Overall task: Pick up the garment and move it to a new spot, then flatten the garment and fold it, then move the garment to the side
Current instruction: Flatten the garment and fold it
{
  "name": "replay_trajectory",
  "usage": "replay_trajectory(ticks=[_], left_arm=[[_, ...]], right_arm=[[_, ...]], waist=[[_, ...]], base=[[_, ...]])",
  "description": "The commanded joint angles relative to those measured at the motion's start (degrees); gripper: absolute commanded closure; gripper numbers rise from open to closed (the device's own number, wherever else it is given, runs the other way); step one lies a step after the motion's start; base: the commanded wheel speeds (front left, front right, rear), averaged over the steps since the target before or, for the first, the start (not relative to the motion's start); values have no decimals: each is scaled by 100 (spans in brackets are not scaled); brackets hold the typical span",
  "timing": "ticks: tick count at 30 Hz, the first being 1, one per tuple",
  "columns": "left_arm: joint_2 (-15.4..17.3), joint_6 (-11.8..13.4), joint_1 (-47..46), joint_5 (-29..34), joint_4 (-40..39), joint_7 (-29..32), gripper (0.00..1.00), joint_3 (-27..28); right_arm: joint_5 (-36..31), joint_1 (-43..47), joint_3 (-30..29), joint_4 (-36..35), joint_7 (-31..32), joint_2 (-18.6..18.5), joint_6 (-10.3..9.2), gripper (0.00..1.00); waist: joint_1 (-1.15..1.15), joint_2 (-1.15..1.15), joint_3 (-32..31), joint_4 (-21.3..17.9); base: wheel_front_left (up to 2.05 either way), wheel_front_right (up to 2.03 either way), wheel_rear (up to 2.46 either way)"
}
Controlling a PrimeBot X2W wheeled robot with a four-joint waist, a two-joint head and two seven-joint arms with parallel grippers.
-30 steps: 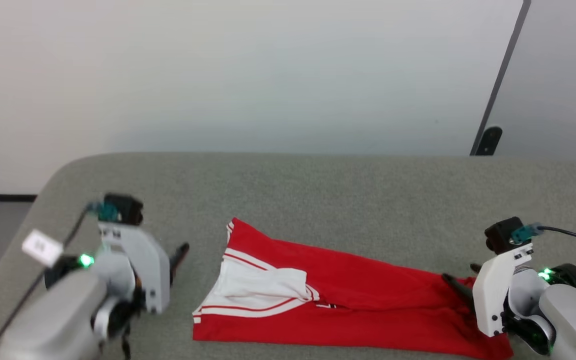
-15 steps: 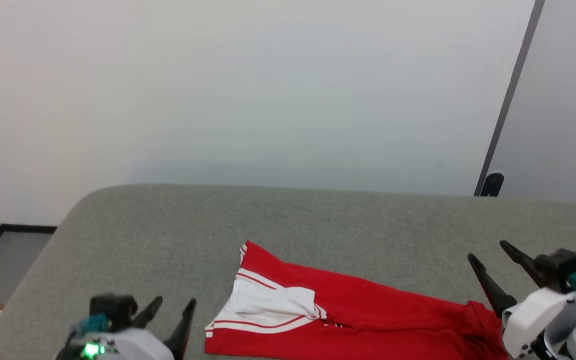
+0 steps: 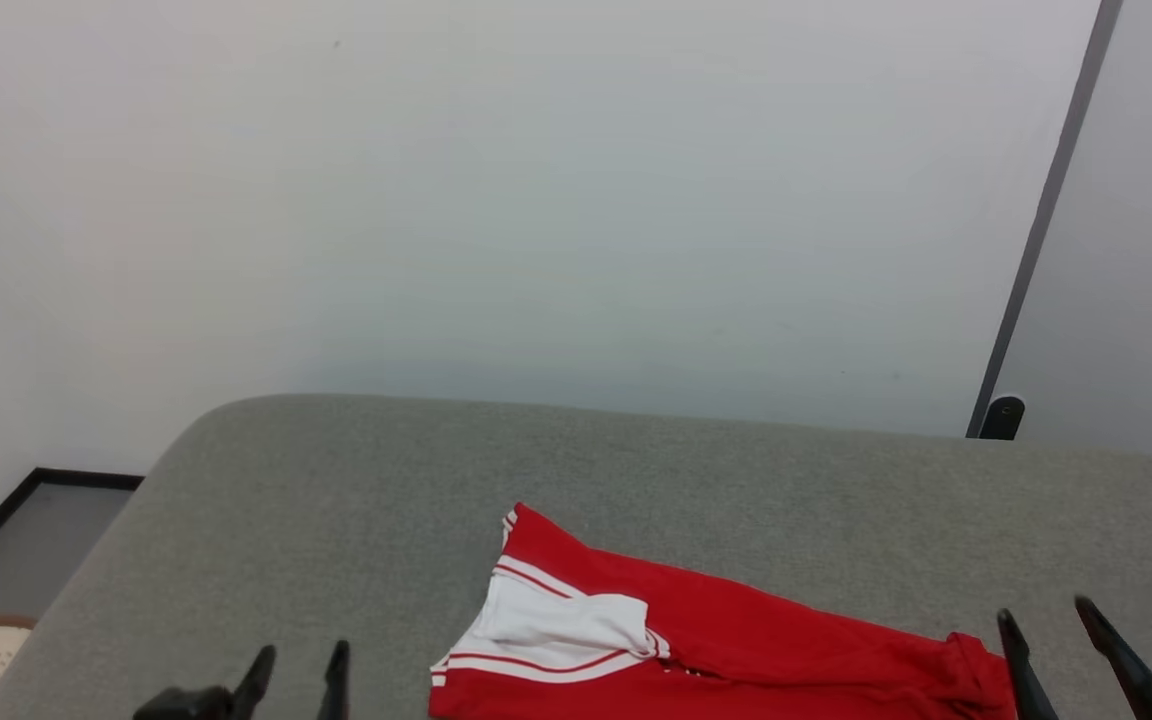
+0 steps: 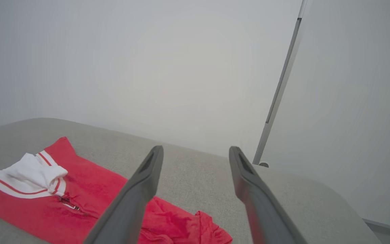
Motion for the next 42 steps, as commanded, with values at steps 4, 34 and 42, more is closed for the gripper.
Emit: replay_trajectory(ticks=[4, 34, 42], left_arm=[[-370, -230, 440, 754, -126, -1, 0, 669], [-1519, -2110, 540, 1940, 996, 0, 0, 2278], [-1457, -2062, 235, 1789, 922, 71, 0, 2467]], right_arm=[[-291, 356, -434, -80, -25, 264, -7, 0], [-8, -155, -345, 189, 788, -69, -7, 0], [798, -1169, 266, 977, 2583, -482, -7, 0]], waist=[[0, 0, 8, -13], [0, 0, 333, -949], [0, 0, 679, -539]], base=[[0, 0, 0], [0, 0, 0], [0, 0, 0]])
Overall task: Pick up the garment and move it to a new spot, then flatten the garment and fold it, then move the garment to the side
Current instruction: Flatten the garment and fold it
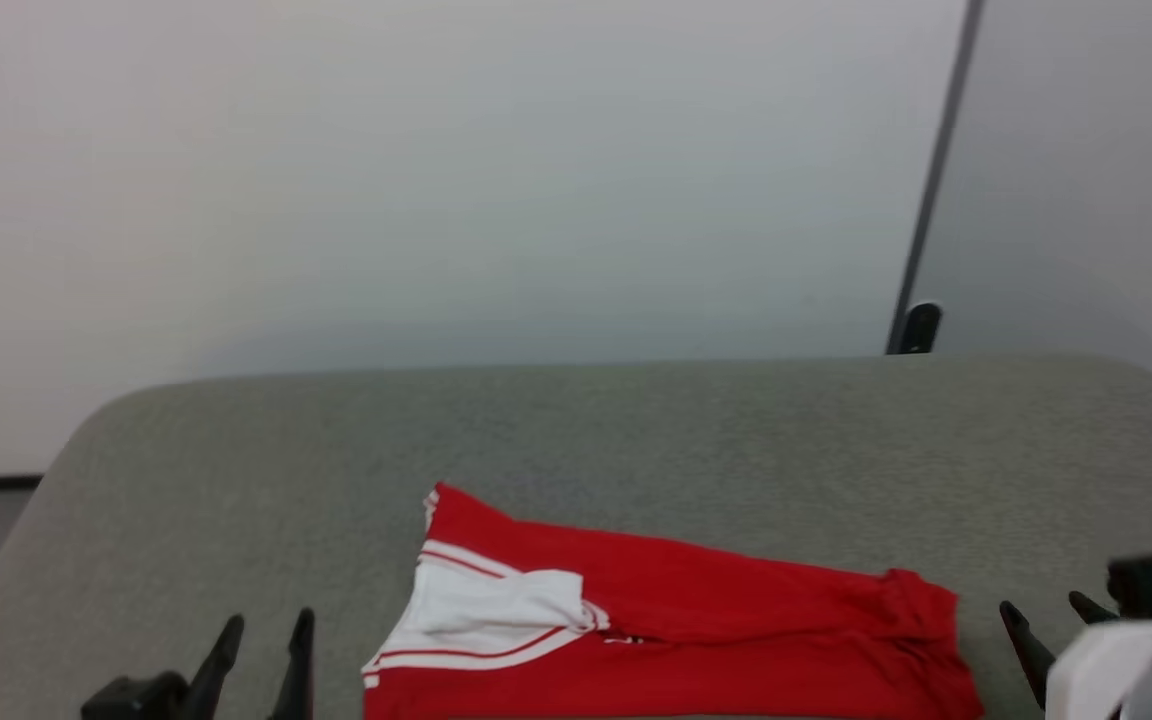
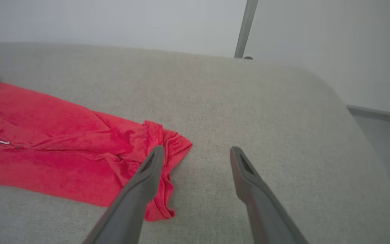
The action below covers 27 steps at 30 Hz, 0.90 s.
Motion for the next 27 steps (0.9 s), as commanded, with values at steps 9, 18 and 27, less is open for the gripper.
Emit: replay_trajectory(ticks=[9, 18, 27], left_arm=[[-99, -36, -333, -17, -74, 204, 0, -232], [-280, -86, -601, -112, 35, 258, 0, -389], [-398, -153, -777, -224, 226, 271, 0, -491]], right_arm=[[762, -1160, 549, 1054, 2405, -180, -7, 0], [478, -1871, 537, 1996, 3333, 59, -7, 0], [33, -2231, -43, 3397, 3267, 347, -7, 0]], waist=[[0, 0, 536, 701], [0, 0, 803, 1013], [0, 0, 1019, 1296]], base=[[0, 0, 0], [0, 0, 0], [0, 0, 0]])
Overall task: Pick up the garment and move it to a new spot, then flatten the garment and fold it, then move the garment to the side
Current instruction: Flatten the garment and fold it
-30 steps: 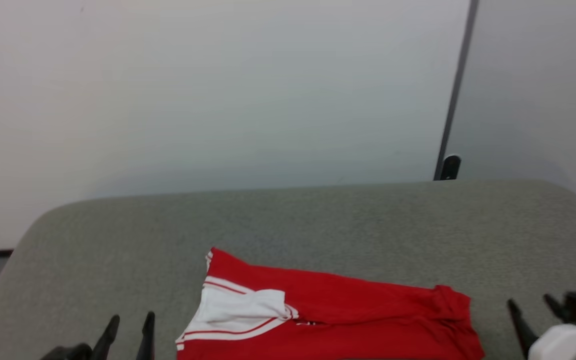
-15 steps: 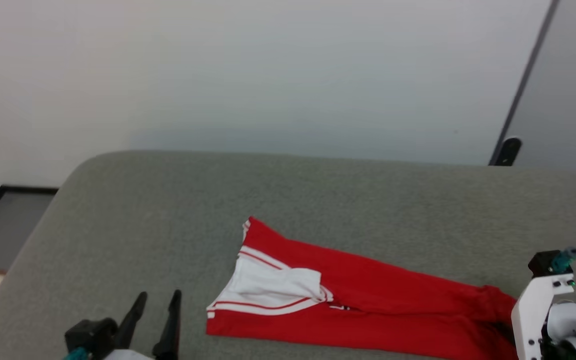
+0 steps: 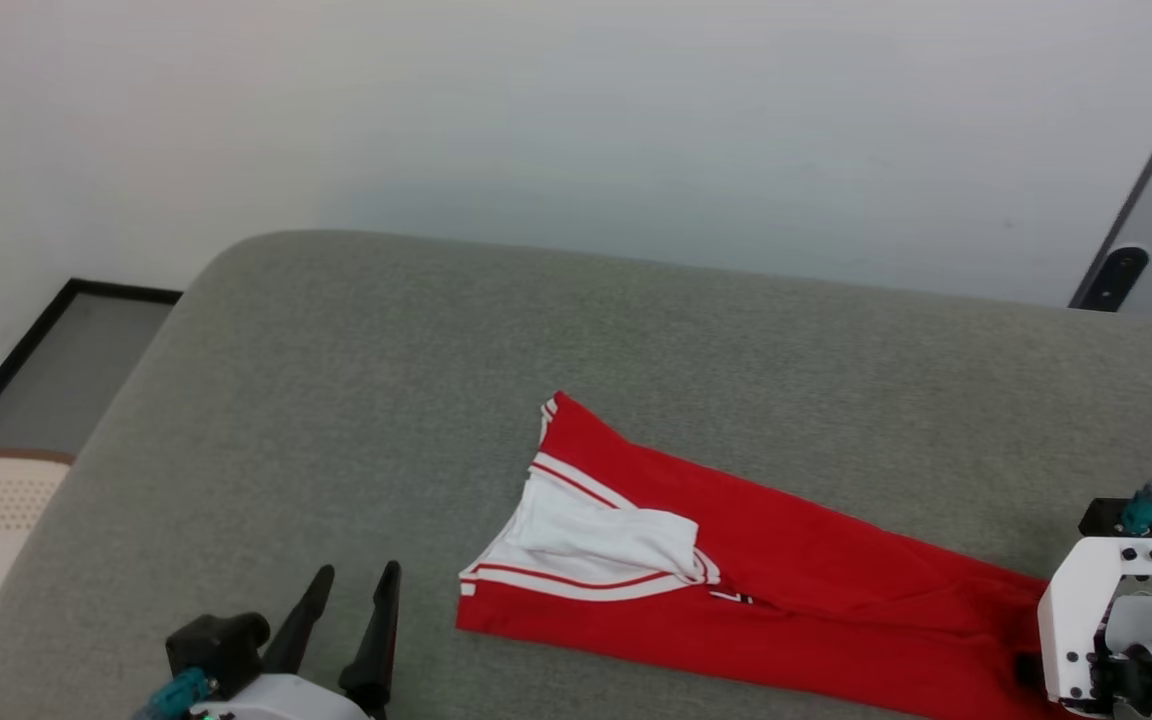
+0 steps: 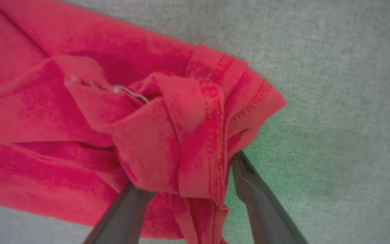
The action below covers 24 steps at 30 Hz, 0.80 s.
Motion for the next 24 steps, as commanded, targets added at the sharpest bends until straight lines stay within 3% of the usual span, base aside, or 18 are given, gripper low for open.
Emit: replay_trajectory(ticks=[1, 2, 3, 4, 5, 12, 24], left_arm=[[-14, -24, -77, -44, 32, -16, 0, 13], [-21, -31, -65, -71, 55, 0, 0, 14], [-14, -43, -75, -81, 63, 4, 0, 10], [1, -37, -83, -93, 66, 3, 0, 12], [3, -38, -82, -120, 77, -2, 0, 27], [45, -2, -35, -210, 117, -25, 0, 110], [116, 68, 81, -319, 96, 4, 0, 181]], right_arm=[[-115, 51, -90, 346, -91, 156, -7, 0], [-126, 23, -167, 478, -146, 202, -7, 0], [-164, -11, -208, 587, -207, 236, -7, 21], [-189, -40, -215, 662, -275, 279, -6, 71], [-190, -60, -207, 733, -313, 338, -3, 100], [-189, -250, -162, 959, -547, 162, -2, 100], [-177, -684, -222, 1058, -963, -652, -9, 100]], waist=[[0, 0, 111, 145], [0, 0, 116, 165], [0, 0, 121, 186], [0, 0, 121, 202], [0, 0, 116, 213], [0, 0, 34, 181], [0, 0, -151, -9]], base=[[0, 0, 0], [0, 0, 0], [0, 0, 0], [0, 0, 0], [0, 0, 0], [0, 0, 0], [0, 0, 0]])
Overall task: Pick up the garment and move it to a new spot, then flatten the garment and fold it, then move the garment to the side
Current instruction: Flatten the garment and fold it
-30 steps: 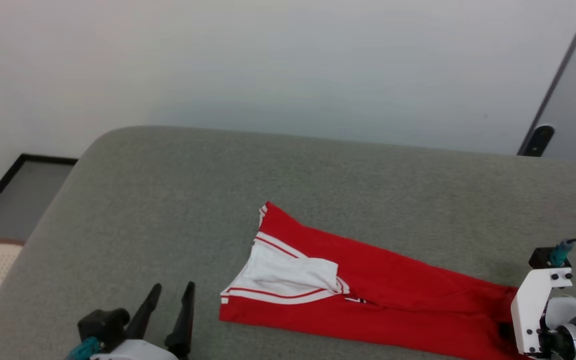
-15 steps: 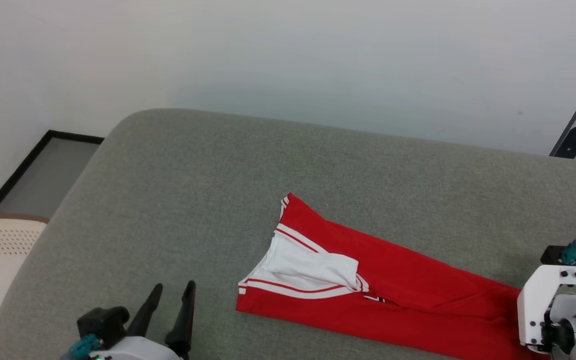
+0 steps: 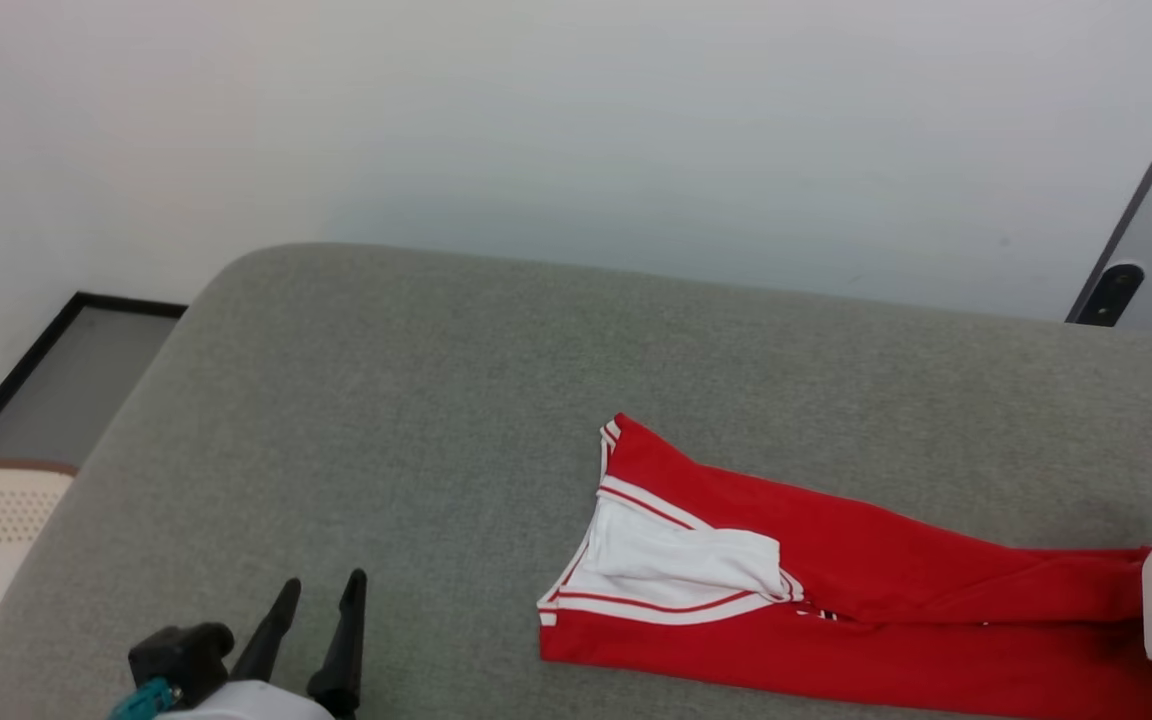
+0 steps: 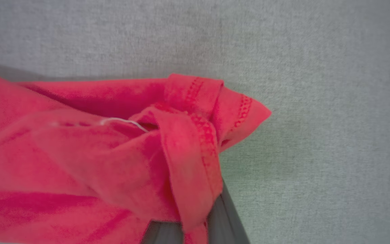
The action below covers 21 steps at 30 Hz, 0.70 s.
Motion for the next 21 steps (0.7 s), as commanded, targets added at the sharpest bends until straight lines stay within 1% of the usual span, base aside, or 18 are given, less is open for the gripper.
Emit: replay_trajectory(ticks=[1, 3, 6, 13, 18, 21], left_arm=[[23, 28, 70, -27, -8, -6, 0, 15], [36, 50, 113, -55, -15, 5, 0, 31], [33, 77, 215, -129, -31, 21, 0, 83], [59, 213, 410, -328, -140, 118, 0, 249], [28, 254, 398, -371, -214, 240, 0, 197], [-16, 251, 295, -382, -228, 302, 0, 124]], right_arm=[[-16, -74, 33, -1, 24, -37, -12, 100], [53, -162, 78, -49, 95, -20, -12, 100], [415, -270, -40, -186, 260, 201, -11, 100], [1205, -308, -61, -995, 582, 909, -10, 100], [1461, -192, 45, -1558, 779, 1360, -10, 100], [1438, -196, 48, -1720, 723, 1640, -10, 100]], waist=[[0, 0, -67, -67], [0, 0, -131, -118], [0, 0, -247, -206], [0, 0, -490, -359], [0, 0, -556, -257], [0, 0, -555, -106]], base=[[0, 0, 0], [0, 0, 0], [0, 0, 0], [0, 0, 0], [0, 0, 0], [0, 0, 0]])
